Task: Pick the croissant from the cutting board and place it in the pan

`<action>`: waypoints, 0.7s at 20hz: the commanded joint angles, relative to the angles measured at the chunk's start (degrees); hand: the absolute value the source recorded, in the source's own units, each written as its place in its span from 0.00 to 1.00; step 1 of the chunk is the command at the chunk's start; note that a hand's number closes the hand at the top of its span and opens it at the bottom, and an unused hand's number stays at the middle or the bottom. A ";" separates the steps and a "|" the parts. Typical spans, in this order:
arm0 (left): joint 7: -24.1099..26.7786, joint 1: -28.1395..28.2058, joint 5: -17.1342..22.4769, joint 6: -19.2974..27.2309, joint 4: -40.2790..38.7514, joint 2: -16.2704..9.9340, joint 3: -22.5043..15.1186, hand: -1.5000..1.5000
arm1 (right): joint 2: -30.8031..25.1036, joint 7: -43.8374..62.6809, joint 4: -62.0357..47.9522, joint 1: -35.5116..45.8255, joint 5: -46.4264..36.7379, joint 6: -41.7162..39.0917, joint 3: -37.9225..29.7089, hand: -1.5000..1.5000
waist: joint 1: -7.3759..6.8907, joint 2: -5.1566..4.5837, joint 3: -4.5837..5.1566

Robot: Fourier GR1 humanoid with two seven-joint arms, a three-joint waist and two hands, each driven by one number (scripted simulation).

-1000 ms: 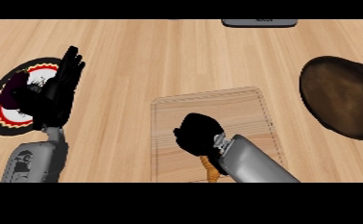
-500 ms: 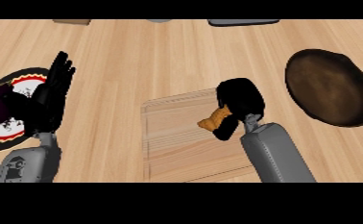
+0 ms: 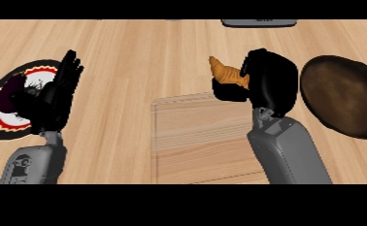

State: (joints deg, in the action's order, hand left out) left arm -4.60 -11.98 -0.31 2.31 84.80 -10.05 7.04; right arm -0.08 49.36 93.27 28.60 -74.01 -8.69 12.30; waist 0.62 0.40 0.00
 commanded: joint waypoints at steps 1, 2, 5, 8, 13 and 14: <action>-2.22 -0.50 0.25 -0.04 2.57 0.24 -0.66 0.50 | 0.07 8.95 3.82 1.58 -2.47 4.93 -0.47 1.00 | -0.75 -0.19 -0.01; 2.59 -0.33 0.26 -1.27 -1.68 -0.58 0.43 0.50 | 0.07 9.26 5.48 1.08 -1.40 6.02 0.58 1.00 | -0.52 -0.34 0.02; -0.18 -0.38 1.15 -0.96 0.56 -1.12 1.38 0.50 | -1.01 4.33 4.48 1.03 -0.42 10.99 -7.63 1.00 | -0.76 -0.38 -0.02; -1.51 -3.28 0.46 0.12 0.16 -1.15 1.31 0.50 | -4.46 0.97 10.69 -1.20 6.66 11.21 -14.19 1.00 | 0.08 -0.29 -0.06; -3.51 -1.93 0.87 -0.68 2.33 -1.27 0.91 0.50 | -11.44 -7.51 3.20 -5.03 11.35 16.13 -22.58 1.00 | -0.58 -0.42 -0.05; -0.19 1.71 0.58 -0.94 2.67 -0.79 0.80 0.50 | -12.77 -8.97 3.44 -6.42 12.84 15.49 -23.79 1.00 | -0.64 -0.39 -0.03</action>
State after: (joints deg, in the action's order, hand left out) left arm -5.78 -12.80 -0.37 2.39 85.98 -10.16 7.18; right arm -8.23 45.38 98.05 25.93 -64.49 4.87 -6.27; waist 0.11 0.01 -0.02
